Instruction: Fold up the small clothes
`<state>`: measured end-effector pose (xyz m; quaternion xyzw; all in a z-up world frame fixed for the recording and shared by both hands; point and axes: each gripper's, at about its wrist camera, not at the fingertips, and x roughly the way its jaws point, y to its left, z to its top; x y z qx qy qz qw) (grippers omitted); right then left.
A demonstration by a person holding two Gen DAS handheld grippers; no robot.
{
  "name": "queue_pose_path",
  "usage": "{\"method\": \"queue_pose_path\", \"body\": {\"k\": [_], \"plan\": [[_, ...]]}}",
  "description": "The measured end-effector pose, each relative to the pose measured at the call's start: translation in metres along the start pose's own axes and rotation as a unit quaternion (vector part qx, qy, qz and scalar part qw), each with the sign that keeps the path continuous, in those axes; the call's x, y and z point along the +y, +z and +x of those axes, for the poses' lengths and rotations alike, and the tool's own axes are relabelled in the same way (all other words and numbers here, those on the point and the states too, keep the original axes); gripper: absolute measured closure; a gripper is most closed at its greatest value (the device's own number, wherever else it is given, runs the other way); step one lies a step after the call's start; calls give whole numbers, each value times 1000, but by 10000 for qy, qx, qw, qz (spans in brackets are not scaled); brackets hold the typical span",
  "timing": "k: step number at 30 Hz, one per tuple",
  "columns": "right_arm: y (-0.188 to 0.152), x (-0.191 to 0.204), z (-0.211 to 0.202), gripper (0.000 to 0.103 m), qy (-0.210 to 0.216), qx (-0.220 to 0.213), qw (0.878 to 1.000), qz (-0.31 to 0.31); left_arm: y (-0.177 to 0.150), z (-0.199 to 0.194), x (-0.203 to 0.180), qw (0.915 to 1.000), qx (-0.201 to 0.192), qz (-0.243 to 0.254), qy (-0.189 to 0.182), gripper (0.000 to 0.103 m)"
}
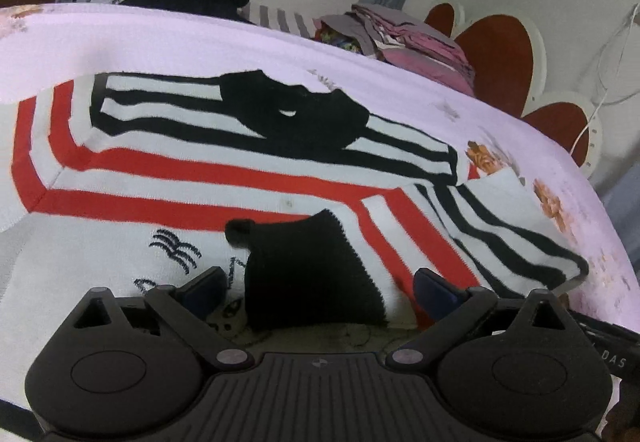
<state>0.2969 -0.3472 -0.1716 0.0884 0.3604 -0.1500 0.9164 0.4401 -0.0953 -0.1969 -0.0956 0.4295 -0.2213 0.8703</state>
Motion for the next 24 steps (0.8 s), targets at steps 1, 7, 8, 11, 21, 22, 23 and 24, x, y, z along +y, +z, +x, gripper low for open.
{"method": "queue_pose_path", "body": {"k": [1, 7, 8, 11, 21, 22, 23, 24], "plan": [[0, 0, 0, 41, 14, -5, 10000, -10, 1, 0, 2, 10000, -1, -38, 3, 17], [2, 1, 4, 41, 31, -18, 10000, -27, 4, 1, 12, 9998, 44, -179, -94, 62], [3, 1, 6, 42, 22, -2, 10000, -8, 4, 2, 15, 9995, 118, -247, -136, 77], [6, -1, 11, 43, 24, 23, 10000, 94, 4, 1, 19, 9987, 153, -408, -279, 95], [16, 5, 36, 75, 25, 179, 9997, 142, 32, -44, 37, 9966, -639, -488, -153, 97], [17, 5, 39, 75, 16, 204, 9997, 145, 34, -44, 43, 9966, -637, -511, -89, 97], [18, 4, 41, 77, 32, 226, 9996, 153, 34, -44, 49, 9966, -619, -543, -9, 97], [18, 4, 41, 80, 48, 234, 9996, 146, 33, -41, 55, 9967, -579, -571, 75, 97]]}}
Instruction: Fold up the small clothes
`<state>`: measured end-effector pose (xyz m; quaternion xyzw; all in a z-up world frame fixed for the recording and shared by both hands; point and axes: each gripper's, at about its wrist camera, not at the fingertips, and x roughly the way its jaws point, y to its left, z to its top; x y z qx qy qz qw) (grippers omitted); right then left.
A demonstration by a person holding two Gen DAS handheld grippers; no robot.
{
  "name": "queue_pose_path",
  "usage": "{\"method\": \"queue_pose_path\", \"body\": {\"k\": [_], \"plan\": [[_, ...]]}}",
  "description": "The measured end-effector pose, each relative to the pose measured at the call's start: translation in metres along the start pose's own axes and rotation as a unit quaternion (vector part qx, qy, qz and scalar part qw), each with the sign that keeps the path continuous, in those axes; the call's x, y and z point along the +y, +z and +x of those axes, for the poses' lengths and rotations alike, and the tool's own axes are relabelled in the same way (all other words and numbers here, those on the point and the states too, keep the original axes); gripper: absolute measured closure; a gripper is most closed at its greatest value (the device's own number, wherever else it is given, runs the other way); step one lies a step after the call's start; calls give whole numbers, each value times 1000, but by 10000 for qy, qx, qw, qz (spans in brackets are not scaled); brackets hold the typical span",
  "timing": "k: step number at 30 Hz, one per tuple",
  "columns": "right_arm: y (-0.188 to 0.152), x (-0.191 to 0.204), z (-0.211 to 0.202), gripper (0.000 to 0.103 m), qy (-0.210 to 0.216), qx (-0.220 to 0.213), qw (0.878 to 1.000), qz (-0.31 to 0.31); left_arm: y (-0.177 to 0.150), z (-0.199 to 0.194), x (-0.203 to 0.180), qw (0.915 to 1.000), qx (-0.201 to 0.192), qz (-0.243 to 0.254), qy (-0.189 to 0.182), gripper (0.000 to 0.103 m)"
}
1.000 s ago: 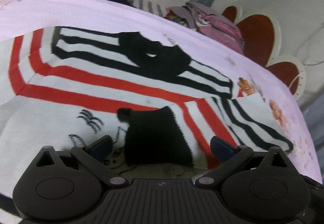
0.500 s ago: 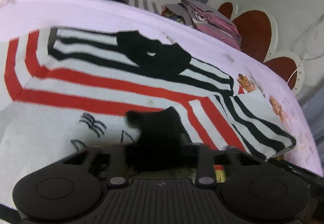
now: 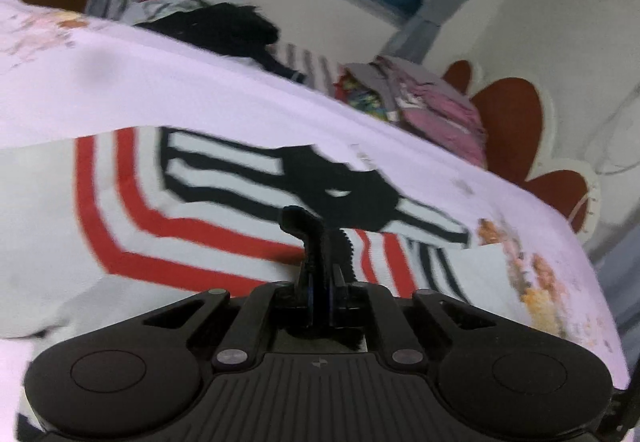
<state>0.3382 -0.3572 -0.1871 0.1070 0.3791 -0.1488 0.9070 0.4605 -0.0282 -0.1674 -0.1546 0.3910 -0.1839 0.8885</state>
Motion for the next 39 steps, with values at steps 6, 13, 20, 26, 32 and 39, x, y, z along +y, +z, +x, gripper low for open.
{"method": "queue_pose_path", "body": {"k": [6, 13, 20, 26, 32, 39], "plan": [[-6, -11, 1, 89, -20, 86, 10000, 39, -18, 24, 19, 9989, 320, -19, 328, 97], [-3, -12, -29, 65, 284, 37, 9995, -132, -16, 10, 9, 9975, 58, 343, 612, 97], [35, -21, -32, 47, 440, -343, 9984, -41, -6, -18, -12, 9972, -148, 628, 364, 97], [70, -22, 35, 49, 568, -1, 9981, 221, -11, 19, -30, 9965, 294, 702, 340, 97], [92, -25, 79, 76, 649, 179, 9960, 589, -20, 40, -18, 9956, 399, 672, 511, 97], [95, -17, 93, 85, 360, 161, 9989, 250, -18, 43, -12, 9970, 474, 405, 461, 97]]}}
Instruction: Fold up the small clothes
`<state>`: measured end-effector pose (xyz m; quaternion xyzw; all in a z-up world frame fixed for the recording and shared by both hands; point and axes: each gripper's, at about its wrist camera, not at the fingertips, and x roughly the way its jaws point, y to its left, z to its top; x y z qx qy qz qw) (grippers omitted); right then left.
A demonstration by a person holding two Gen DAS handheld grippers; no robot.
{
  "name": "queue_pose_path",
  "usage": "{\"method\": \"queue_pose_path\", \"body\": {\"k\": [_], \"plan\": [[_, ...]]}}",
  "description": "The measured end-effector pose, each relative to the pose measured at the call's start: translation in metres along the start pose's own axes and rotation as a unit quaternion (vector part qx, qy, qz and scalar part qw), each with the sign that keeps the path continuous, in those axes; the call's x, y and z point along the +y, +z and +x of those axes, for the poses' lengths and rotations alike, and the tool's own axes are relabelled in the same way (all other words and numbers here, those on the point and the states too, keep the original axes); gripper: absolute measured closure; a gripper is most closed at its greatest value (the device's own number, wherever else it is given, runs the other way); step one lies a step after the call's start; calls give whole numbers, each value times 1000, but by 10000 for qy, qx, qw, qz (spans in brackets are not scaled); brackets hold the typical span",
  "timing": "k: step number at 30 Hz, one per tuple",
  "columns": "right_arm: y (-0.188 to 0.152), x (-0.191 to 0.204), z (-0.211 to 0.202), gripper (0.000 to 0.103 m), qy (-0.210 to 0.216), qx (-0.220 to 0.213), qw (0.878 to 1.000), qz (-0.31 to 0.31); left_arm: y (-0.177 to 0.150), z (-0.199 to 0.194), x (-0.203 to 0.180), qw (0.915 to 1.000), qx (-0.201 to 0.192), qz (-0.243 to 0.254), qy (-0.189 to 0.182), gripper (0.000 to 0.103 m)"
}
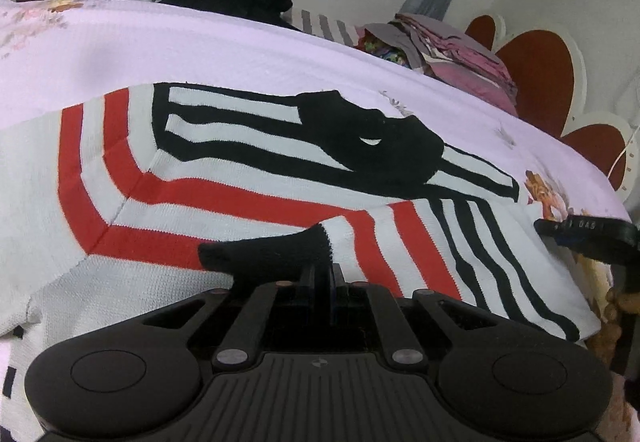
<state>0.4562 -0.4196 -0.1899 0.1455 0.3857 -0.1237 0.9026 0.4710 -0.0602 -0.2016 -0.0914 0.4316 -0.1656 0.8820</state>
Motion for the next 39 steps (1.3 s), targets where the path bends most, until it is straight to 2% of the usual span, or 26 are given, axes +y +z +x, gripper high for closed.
{"method": "queue_pose_path", "body": {"k": [3, 6, 8, 10, 14, 17, 21, 23, 26, 29, 32, 35, 37, 39], "plan": [[-1, 16, -21, 76, -350, -312, 9983, -343, 3, -6, -5, 9999, 68, -34, 113, 96], [-16, 27, -51, 76, 131, -449, 9976, -515, 3, -12, -5, 9998, 106, -39, 188, 96], [-35, 39, -66, 76, 212, -434, 9947, -913, 1, -14, -3, 9997, 112, -30, 202, 96], [-53, 47, -75, 76, 329, -370, 9932, -1055, -3, -15, -1, 9996, 93, 18, 256, 96], [-76, 47, -66, 78, 139, -113, 9918, -1267, -6, -12, -1, 9995, 60, 119, 302, 96], [-77, 48, -63, 82, 67, -128, 9901, -1398, -6, -12, -4, 9991, 57, 229, 353, 96], [-77, 53, -79, 71, 172, -237, 9921, -1220, -6, -15, -6, 9990, 83, 159, 415, 96], [-83, 53, -70, 71, -44, -41, 9897, -1427, -9, -15, -7, 9986, 63, 264, 447, 96], [-85, 52, -72, 72, -92, -38, 9889, -1482, -10, -17, -7, 9985, 63, 243, 496, 96], [-80, 53, -84, 69, 106, -141, 9932, -1154, -10, -19, -10, 9980, 83, 233, 579, 96], [-81, 71, -86, 64, 209, -210, 9906, -1334, -12, -21, -14, 9974, 62, 294, 657, 96], [-86, 83, -77, 62, 334, -100, 9901, -1359, -14, -23, -16, 9969, 21, 338, 711, 96], [-91, 88, -64, 59, 177, 180, 9899, -1396, -15, -26, -16, 9966, 15, 335, 759, 96], [-91, 92, -67, 58, 163, 135, 9905, -1362, -15, -31, -17, 9960, 41, 334, 826, 96]]}}
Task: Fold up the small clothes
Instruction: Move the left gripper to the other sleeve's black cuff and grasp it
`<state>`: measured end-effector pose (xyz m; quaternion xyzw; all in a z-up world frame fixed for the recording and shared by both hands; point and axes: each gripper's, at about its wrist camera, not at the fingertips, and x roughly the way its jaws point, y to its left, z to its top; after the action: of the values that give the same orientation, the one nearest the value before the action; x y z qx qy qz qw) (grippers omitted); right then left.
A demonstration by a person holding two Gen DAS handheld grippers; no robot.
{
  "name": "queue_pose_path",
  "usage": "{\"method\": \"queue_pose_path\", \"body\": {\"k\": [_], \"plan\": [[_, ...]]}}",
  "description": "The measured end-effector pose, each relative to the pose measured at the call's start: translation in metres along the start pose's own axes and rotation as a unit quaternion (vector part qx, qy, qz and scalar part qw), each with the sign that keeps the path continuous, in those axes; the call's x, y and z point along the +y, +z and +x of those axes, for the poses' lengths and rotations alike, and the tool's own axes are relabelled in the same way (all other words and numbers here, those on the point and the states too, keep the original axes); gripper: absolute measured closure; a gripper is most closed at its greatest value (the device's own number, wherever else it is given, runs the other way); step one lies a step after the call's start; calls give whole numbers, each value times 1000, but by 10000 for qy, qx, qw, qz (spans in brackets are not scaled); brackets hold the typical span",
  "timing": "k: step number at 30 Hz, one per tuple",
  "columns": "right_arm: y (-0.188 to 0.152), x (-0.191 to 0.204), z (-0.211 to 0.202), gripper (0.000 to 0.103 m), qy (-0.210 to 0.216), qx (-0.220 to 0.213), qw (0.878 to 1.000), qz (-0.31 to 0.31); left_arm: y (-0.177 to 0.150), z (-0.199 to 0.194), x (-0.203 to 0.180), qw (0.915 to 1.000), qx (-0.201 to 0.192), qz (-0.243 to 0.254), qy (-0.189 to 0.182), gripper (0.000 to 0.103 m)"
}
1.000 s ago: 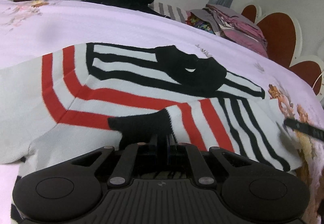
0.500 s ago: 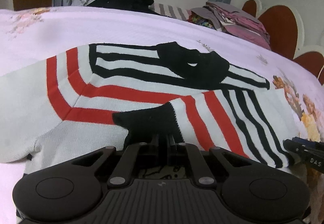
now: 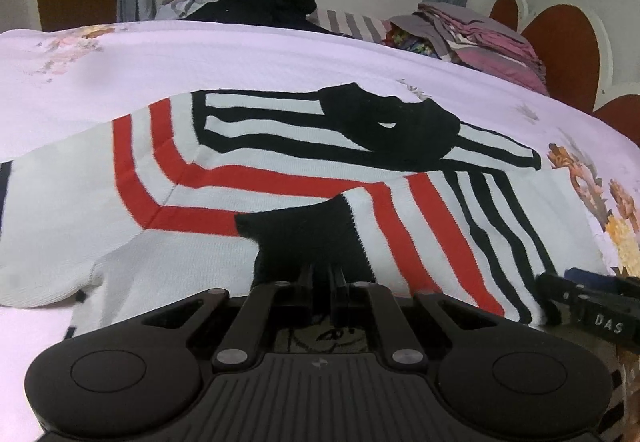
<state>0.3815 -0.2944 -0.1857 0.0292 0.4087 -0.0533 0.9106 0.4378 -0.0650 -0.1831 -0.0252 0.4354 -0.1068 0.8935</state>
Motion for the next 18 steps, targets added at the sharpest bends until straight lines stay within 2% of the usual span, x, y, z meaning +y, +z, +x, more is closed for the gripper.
{"method": "queue_pose_path", "body": {"k": [2, 4, 9, 12, 16, 17, 18], "plan": [[3, 6, -10, 55, 267, -100, 9996, -20, 0, -6, -1, 10000, 31, 31, 31, 96], [6, 16, -18, 49, 317, -244, 9991, -166, -1, -12, 0, 9999, 11, 78, 106, 96], [16, 41, -29, 45, 694, -378, 9965, -257, 0, -26, 8, 9997, 16, 23, 242, 96], [20, 56, -35, 38, 872, -460, 9946, -320, 0, -36, 19, 9992, 3, -46, 407, 96], [24, 82, -37, 37, 994, -485, 9931, -400, 0, -44, 45, 9978, 64, -77, 658, 92], [26, 89, -36, 36, 1014, -477, 9929, -407, 1, -44, 52, 9972, 93, -105, 732, 68], [26, 97, -36, 35, 1033, -474, 9926, -421, 1, -46, 59, 9965, 104, -134, 814, 24]]}}
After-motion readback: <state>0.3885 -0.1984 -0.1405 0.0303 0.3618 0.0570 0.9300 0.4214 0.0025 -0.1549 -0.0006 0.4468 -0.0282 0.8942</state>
